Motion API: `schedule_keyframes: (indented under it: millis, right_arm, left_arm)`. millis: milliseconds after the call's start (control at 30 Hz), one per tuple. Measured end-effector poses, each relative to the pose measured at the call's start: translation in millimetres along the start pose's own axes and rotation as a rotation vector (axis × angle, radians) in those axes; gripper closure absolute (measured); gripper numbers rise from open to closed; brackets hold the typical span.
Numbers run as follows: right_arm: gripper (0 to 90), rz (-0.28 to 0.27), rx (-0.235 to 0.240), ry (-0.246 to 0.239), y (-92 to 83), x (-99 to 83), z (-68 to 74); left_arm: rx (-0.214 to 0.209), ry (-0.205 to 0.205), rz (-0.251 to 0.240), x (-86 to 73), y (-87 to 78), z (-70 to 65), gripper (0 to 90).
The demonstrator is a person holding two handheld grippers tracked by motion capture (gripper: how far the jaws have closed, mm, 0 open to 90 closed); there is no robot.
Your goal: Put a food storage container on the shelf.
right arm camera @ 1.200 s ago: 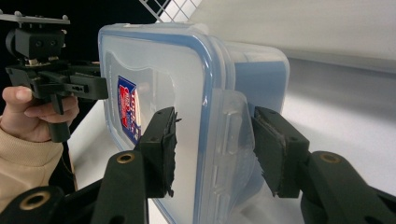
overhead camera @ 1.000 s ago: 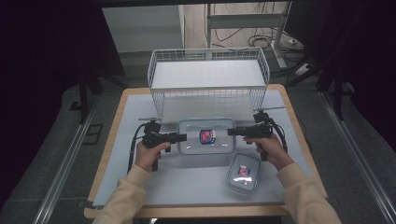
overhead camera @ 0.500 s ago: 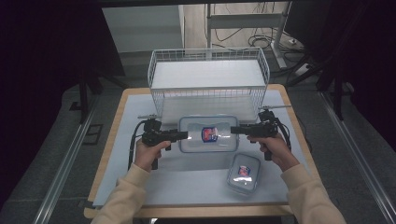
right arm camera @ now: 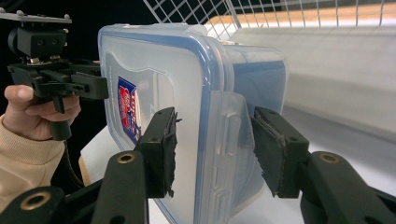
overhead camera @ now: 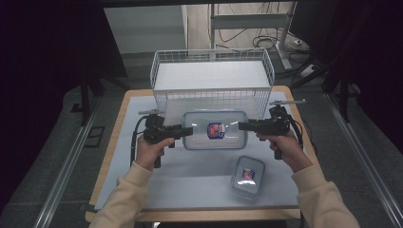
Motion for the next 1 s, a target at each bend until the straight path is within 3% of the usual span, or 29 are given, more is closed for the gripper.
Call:
schedule_keyframes:
  millis: [333,1000]
  right_arm:
    - [50.7,-0.044,-0.007,-0.052,-13.3,25.9,14.0]
    - [50.7,-0.094,0.000,-0.098,-15.0,73.5,27.7]
  left_arm:
    - [-0.005,0.045,-0.028,26.9,-6.7,-14.3,49.2]
    - [-0.005,0.081,-0.076,74.1,-18.6,-20.6,49.3]
Point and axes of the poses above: each handheld gripper's, and its own axes: y roughly forward along the jaws, x roughly out of its top, z roughly to its left, the point moved 6 cm from there along y, roughly forward along the jaws, and after that the axes turned 6 degrees about -z, right-handed, at the moved point
